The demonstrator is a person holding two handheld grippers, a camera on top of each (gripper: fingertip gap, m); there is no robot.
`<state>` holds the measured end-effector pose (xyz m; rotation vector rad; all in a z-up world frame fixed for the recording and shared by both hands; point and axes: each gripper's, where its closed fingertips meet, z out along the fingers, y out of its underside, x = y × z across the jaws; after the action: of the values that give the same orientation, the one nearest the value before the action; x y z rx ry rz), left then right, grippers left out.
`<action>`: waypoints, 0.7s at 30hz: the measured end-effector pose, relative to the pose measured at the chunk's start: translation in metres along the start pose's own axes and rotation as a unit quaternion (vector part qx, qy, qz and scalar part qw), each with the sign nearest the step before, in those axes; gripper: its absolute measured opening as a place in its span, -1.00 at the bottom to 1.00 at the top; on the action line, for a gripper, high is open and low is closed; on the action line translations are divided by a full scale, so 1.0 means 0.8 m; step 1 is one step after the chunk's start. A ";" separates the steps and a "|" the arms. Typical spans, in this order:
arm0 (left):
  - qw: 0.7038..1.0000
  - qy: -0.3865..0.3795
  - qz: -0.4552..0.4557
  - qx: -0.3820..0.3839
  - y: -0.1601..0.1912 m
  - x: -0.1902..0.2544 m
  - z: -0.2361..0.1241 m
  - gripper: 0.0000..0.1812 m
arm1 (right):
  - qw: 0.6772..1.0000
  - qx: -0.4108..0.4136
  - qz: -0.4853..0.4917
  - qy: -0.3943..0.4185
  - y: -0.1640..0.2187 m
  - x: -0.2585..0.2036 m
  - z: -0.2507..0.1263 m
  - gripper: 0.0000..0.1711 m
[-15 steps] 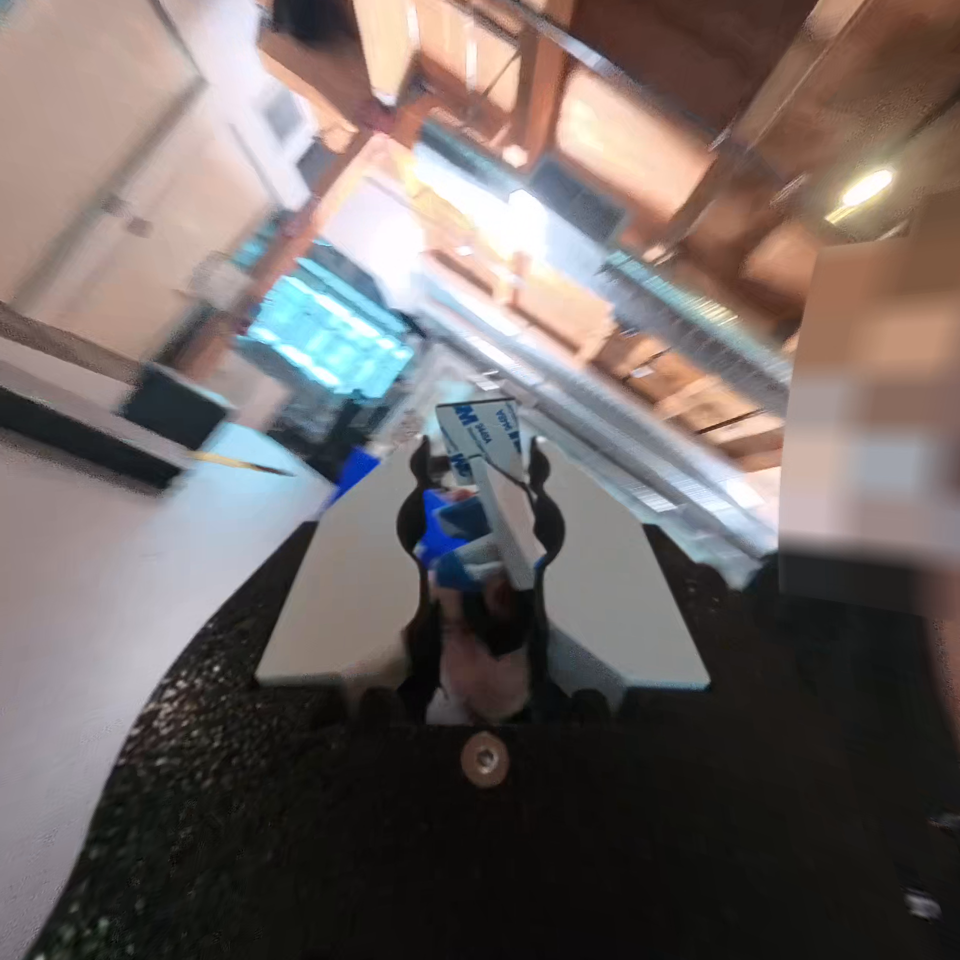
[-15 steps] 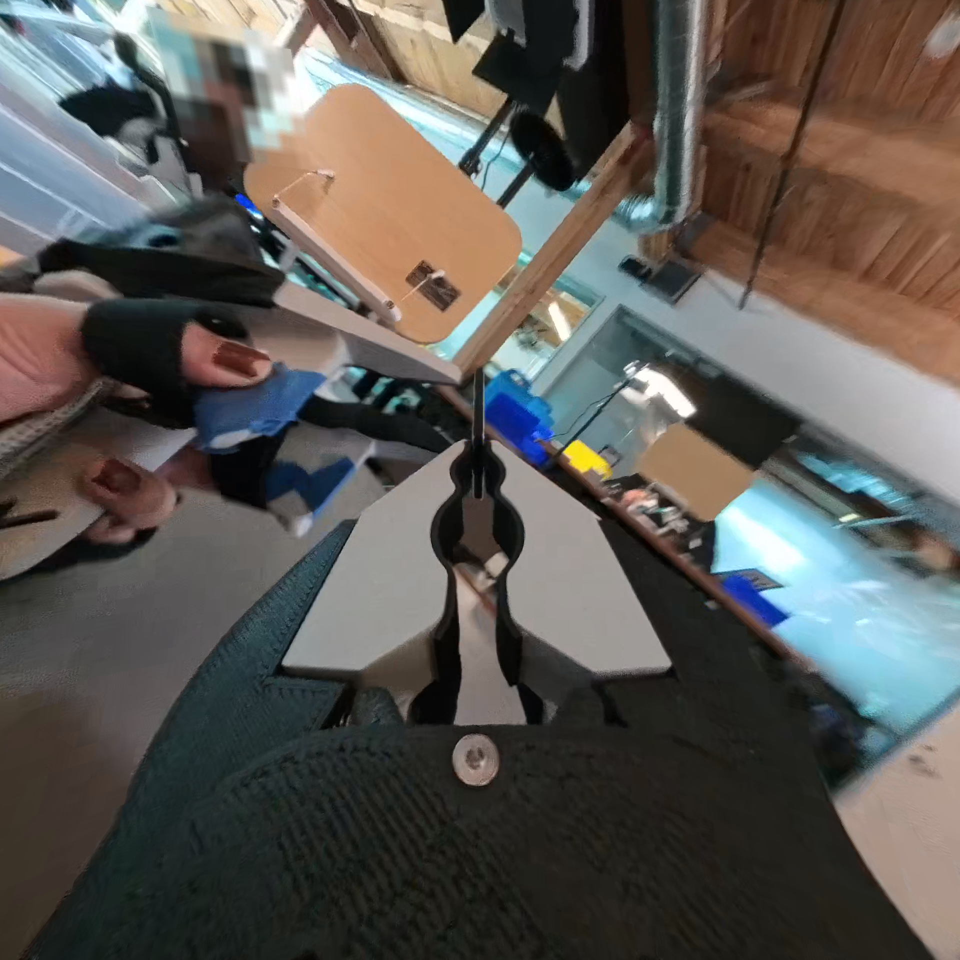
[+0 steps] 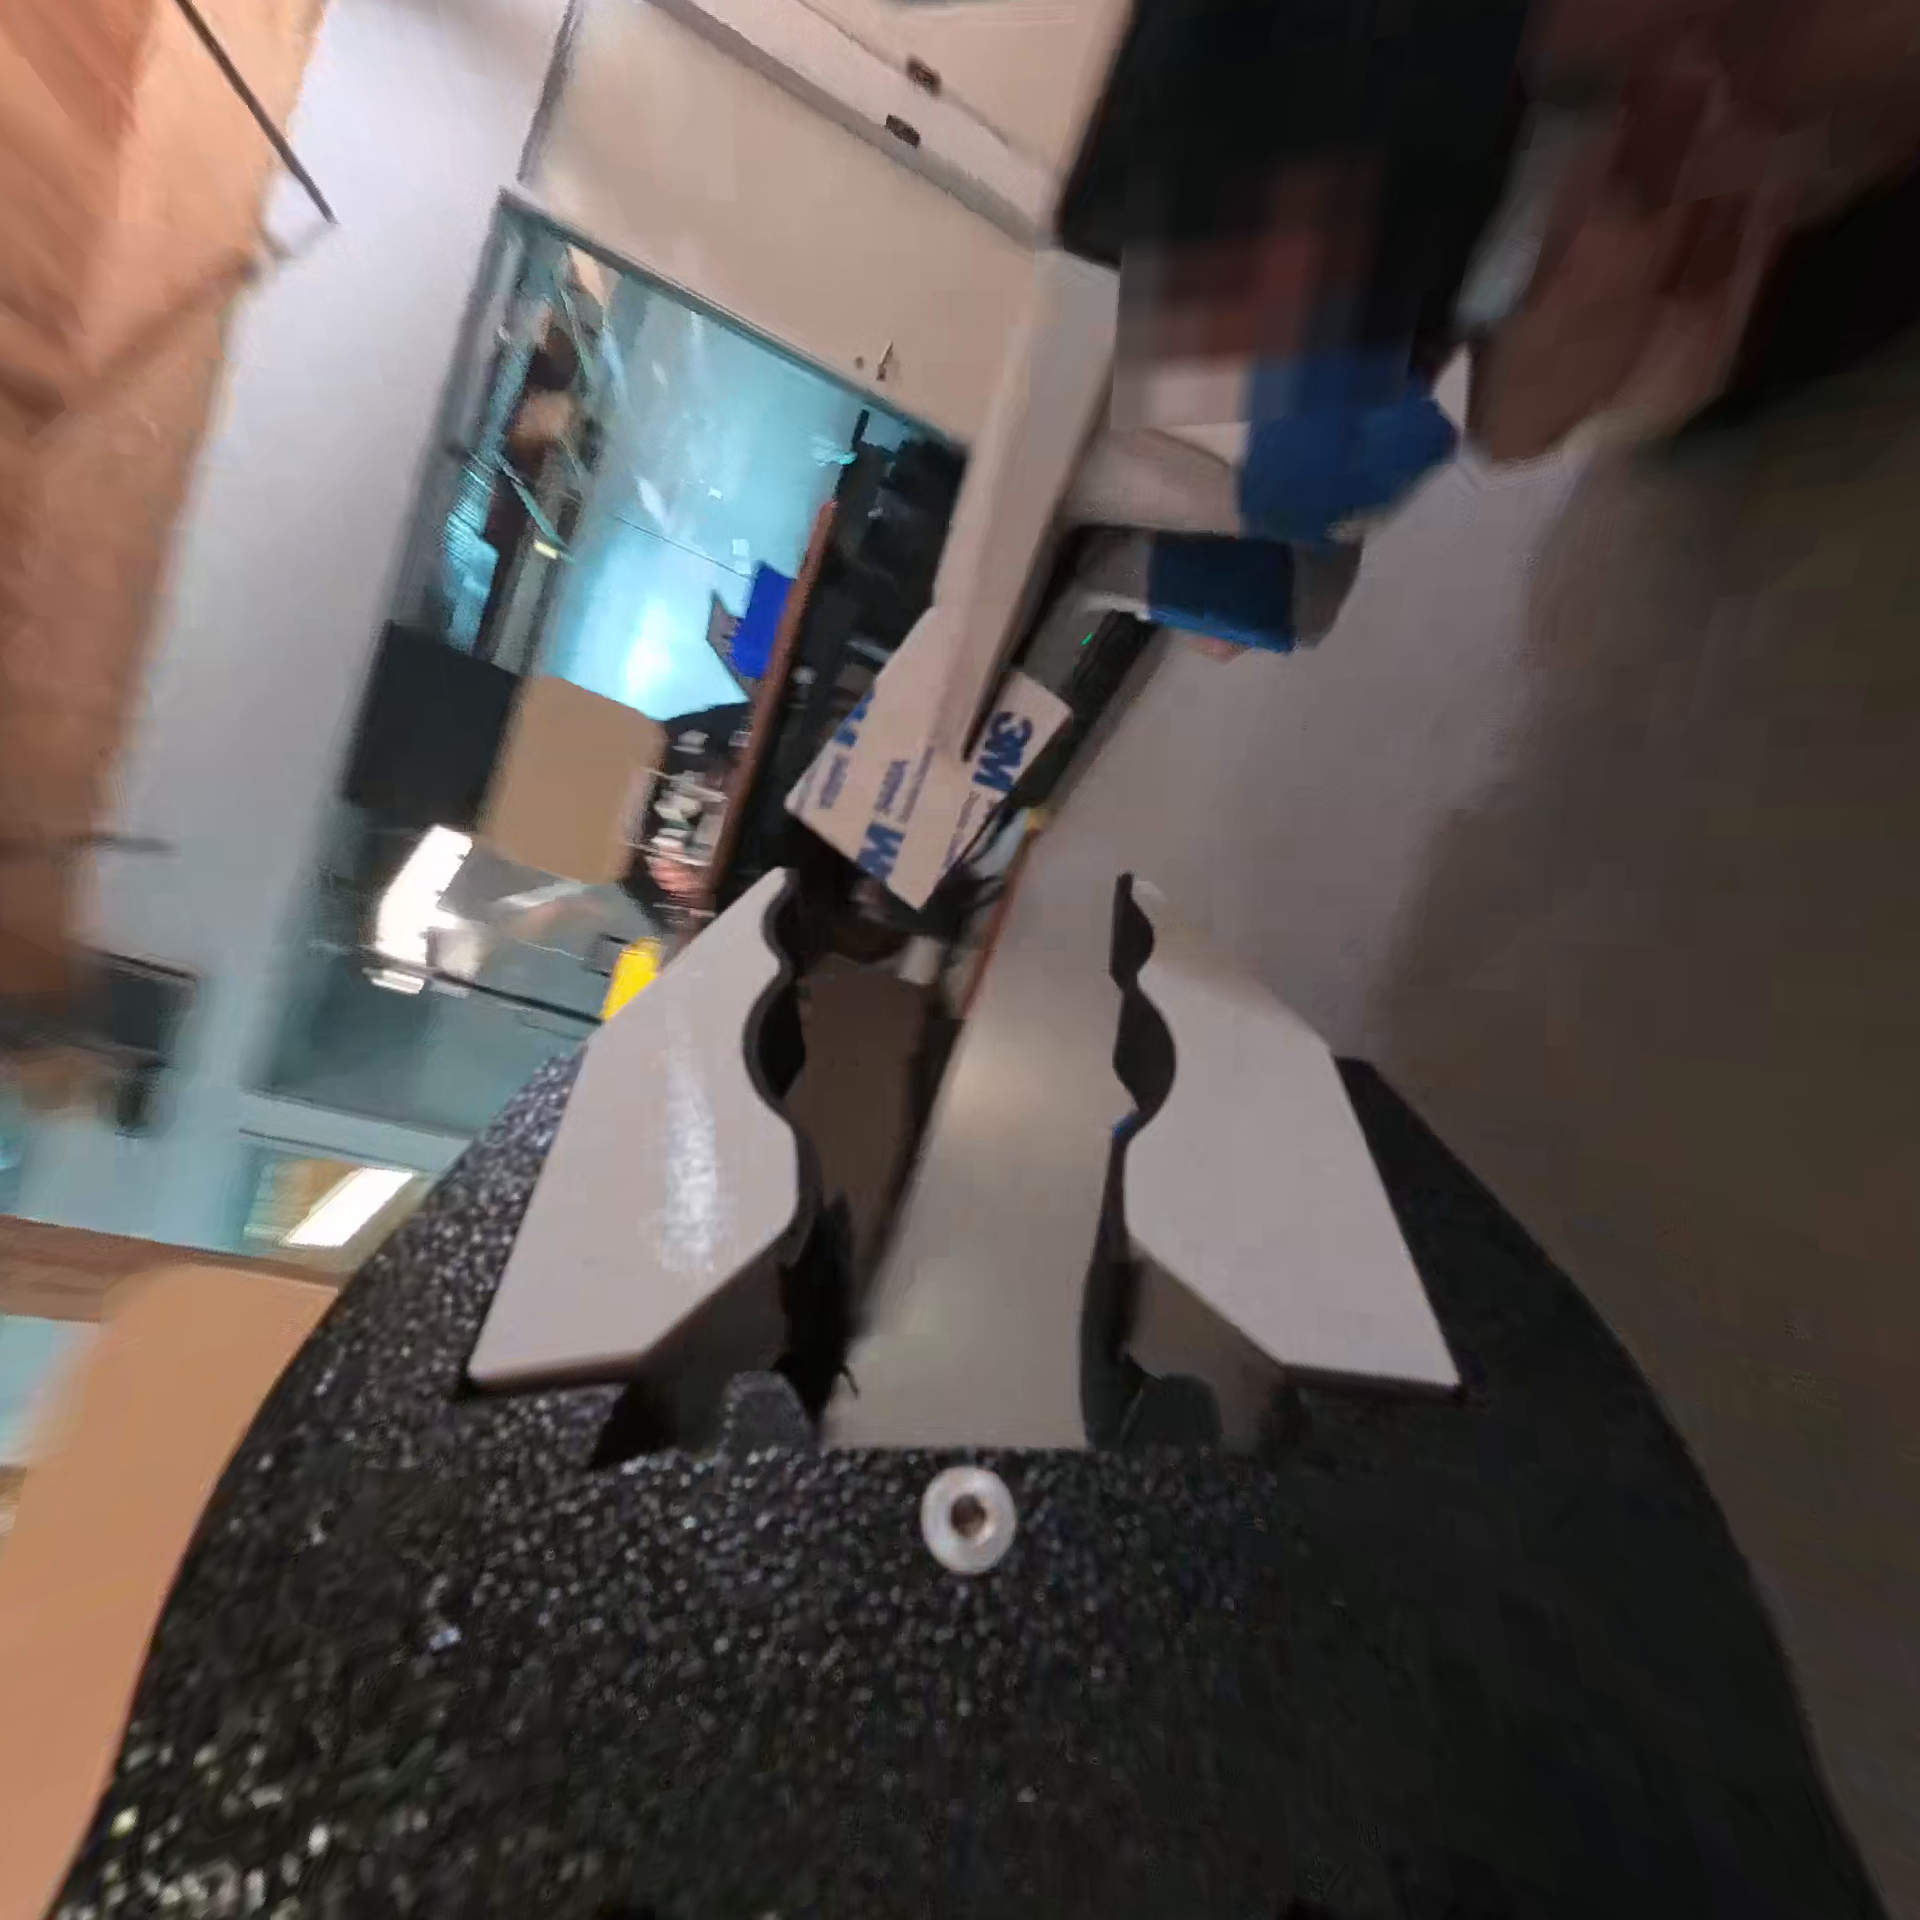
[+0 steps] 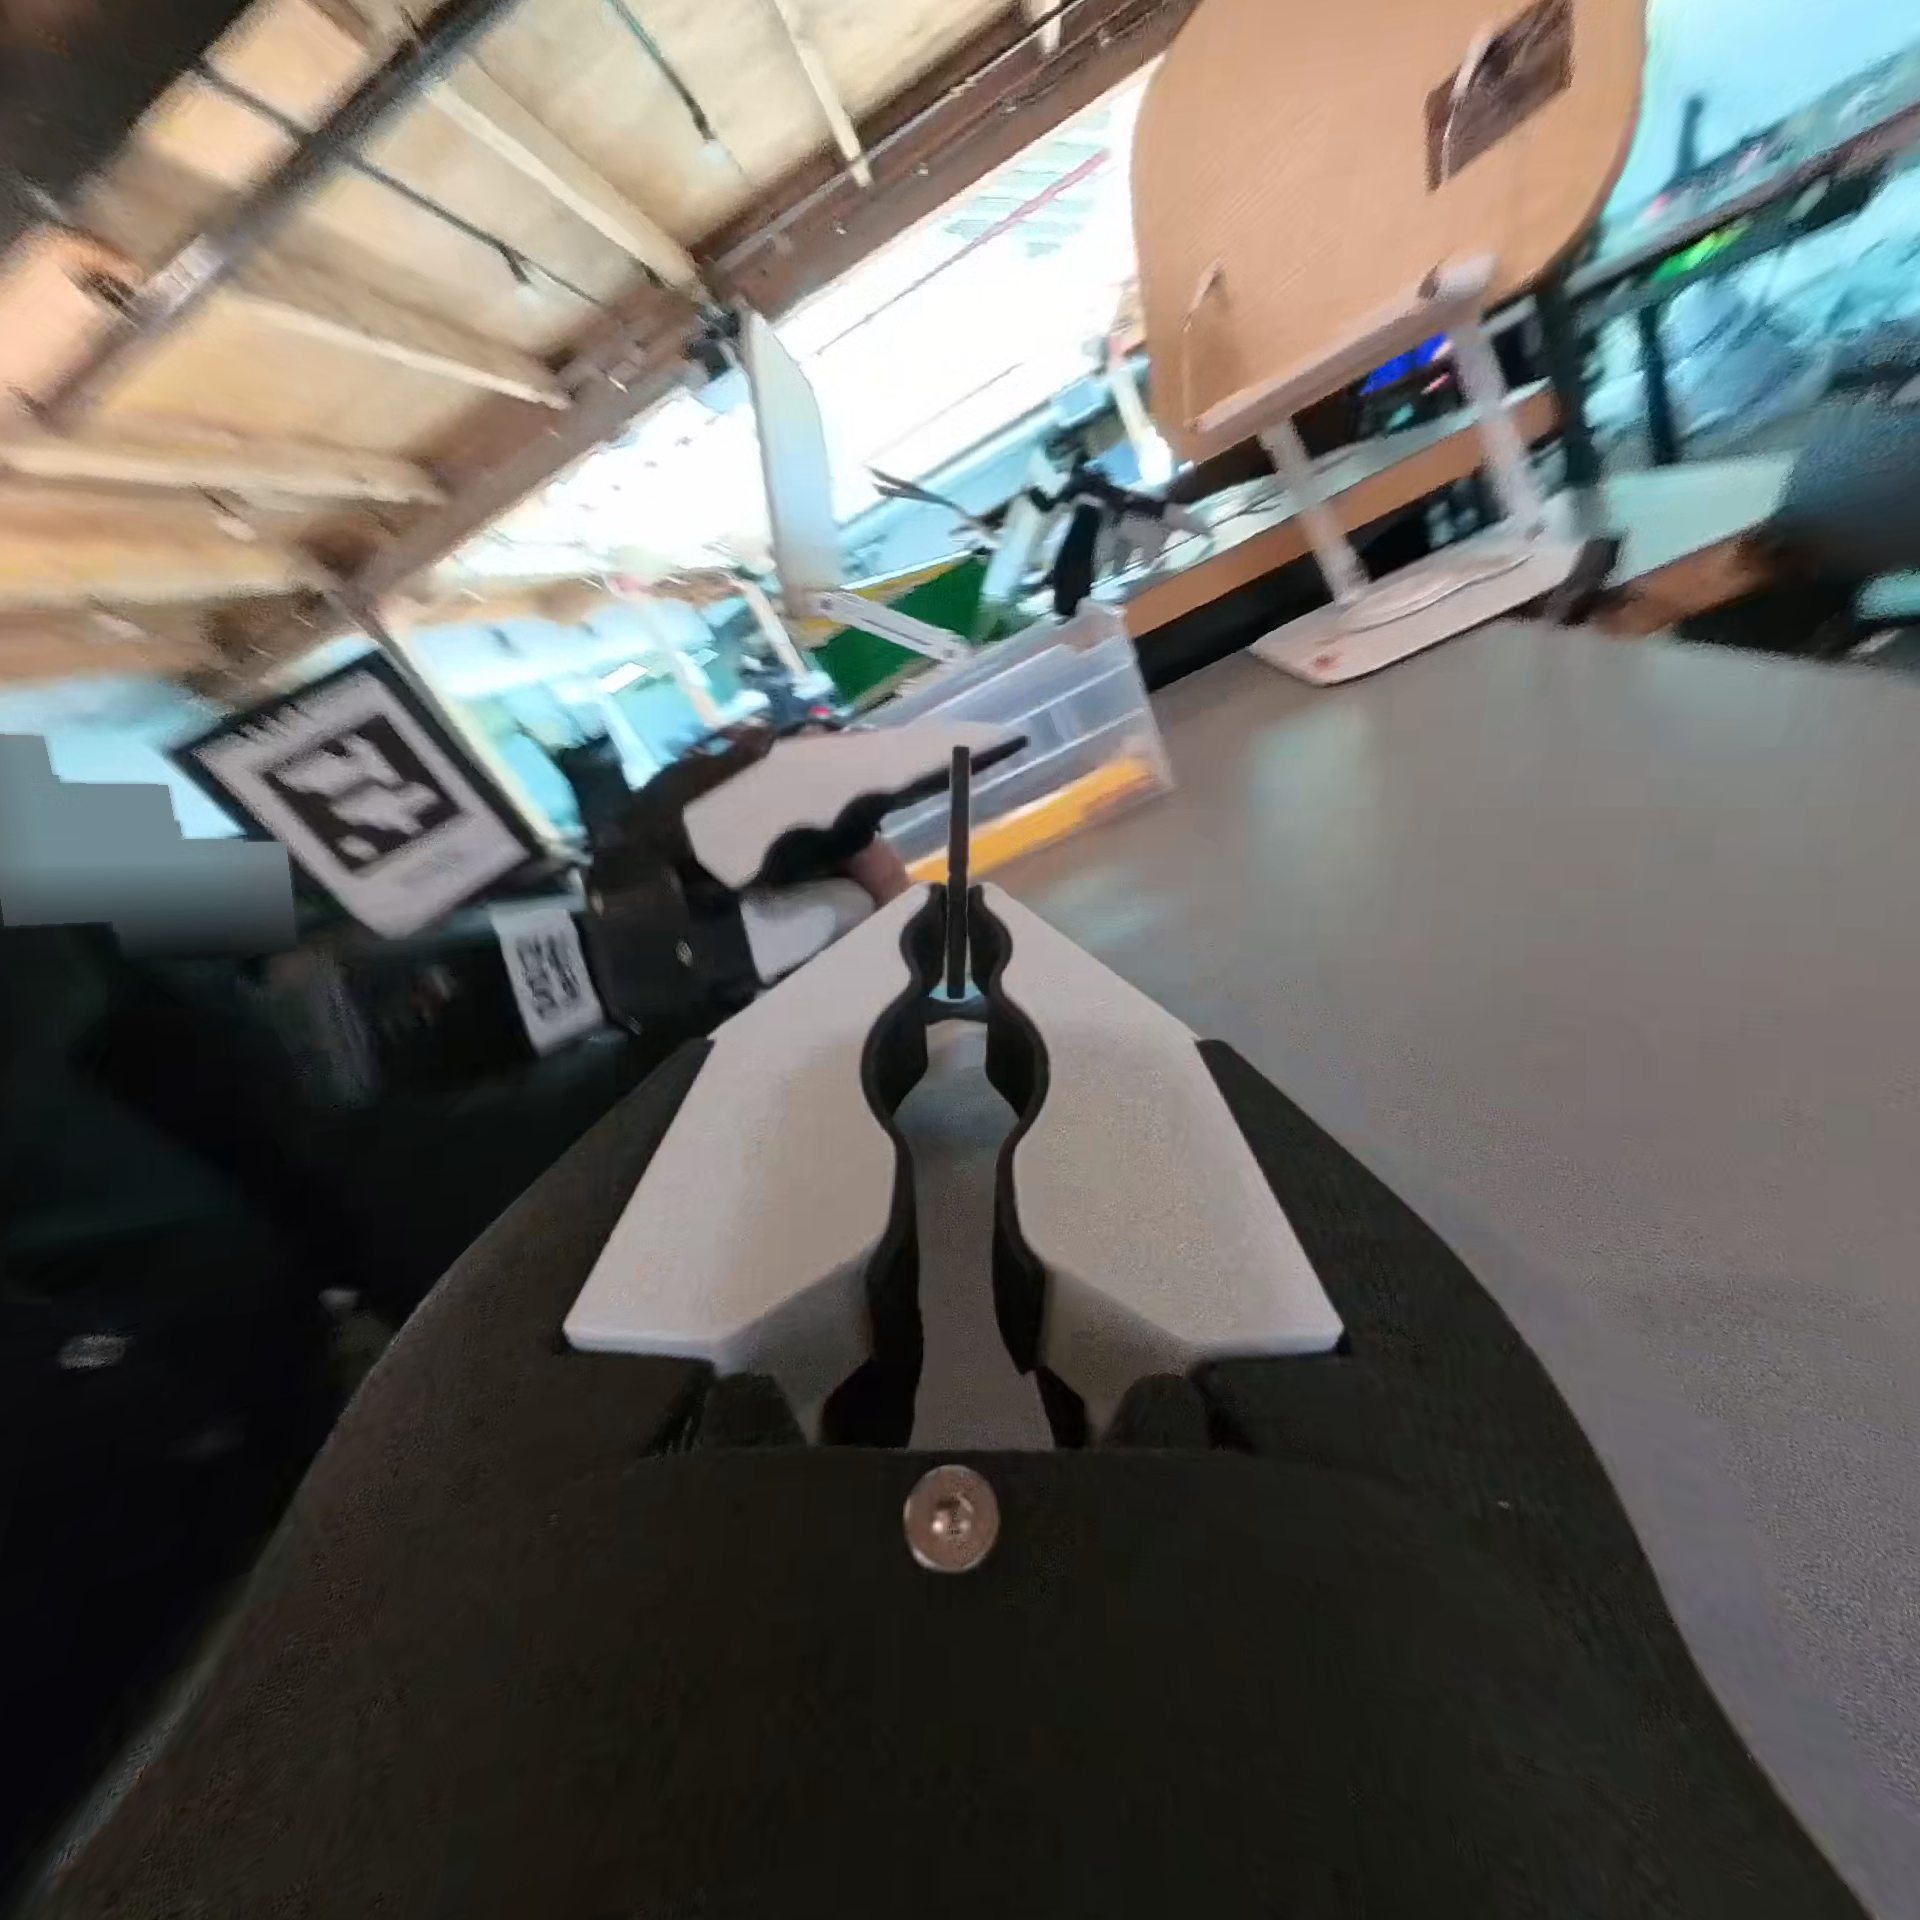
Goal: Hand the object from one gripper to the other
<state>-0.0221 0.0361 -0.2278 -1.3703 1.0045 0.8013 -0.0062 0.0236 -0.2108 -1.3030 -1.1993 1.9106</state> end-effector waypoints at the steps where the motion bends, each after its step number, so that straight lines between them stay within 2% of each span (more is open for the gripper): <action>1: 0.998 -0.015 0.066 -0.013 -0.003 0.002 0.000 -0.44 | 0.999 -0.001 0.038 -0.020 0.001 -0.002 -0.001 -0.98; 3: 0.988 -0.051 0.145 -0.033 -0.009 -0.001 0.000 -0.43 | 0.992 -0.006 0.108 -0.060 0.003 -0.006 -0.005 -0.98; 4: 0.985 -0.061 0.159 -0.037 -0.010 -0.004 0.000 -0.51 | 0.988 -0.009 0.136 -0.072 0.003 -0.007 -0.006 -0.98; 6: 0.986 -0.064 0.155 -0.022 -0.015 -0.006 -0.004 -0.58 | 0.980 -0.019 0.173 -0.092 0.005 -0.010 -0.008 -0.98; 10: 0.983 -0.066 0.174 -0.003 -0.025 -0.004 -0.007 -0.55 | 0.975 -0.016 0.202 -0.086 0.004 -0.003 -0.008 -0.98; 12: 0.981 -0.058 0.186 -0.007 -0.024 0.002 -0.004 -0.71 | 0.974 -0.020 0.209 -0.085 0.007 -0.002 -0.008 -0.98; 13: 0.981 -0.067 0.184 -0.009 -0.023 -0.001 -0.005 -0.87 | 0.975 -0.023 0.207 -0.083 0.008 -0.002 -0.007 -0.95; 15: 0.985 -0.055 0.162 -0.019 -0.017 -0.001 -0.004 -0.98 | 0.979 -0.009 0.189 -0.072 0.004 0.000 -0.006 -0.79; 17: 0.984 -0.063 0.155 -0.061 0.001 -0.011 -0.001 -0.98 | 0.985 0.024 0.167 -0.039 -0.005 0.012 -0.008 -0.52; 19: 0.984 -0.064 0.140 -0.089 0.014 -0.017 -0.001 -0.99 | 0.990 0.063 0.128 0.002 -0.019 0.026 -0.013 -0.40; 21: 0.992 -0.061 0.078 -0.080 0.016 -0.022 -0.002 -0.98 | 0.992 0.094 0.058 0.054 -0.032 0.036 -0.021 -0.38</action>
<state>-0.0408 0.0372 -0.2164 -1.3717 0.9765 1.0908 -0.0037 0.0651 -0.2035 -1.3796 -0.8837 1.9556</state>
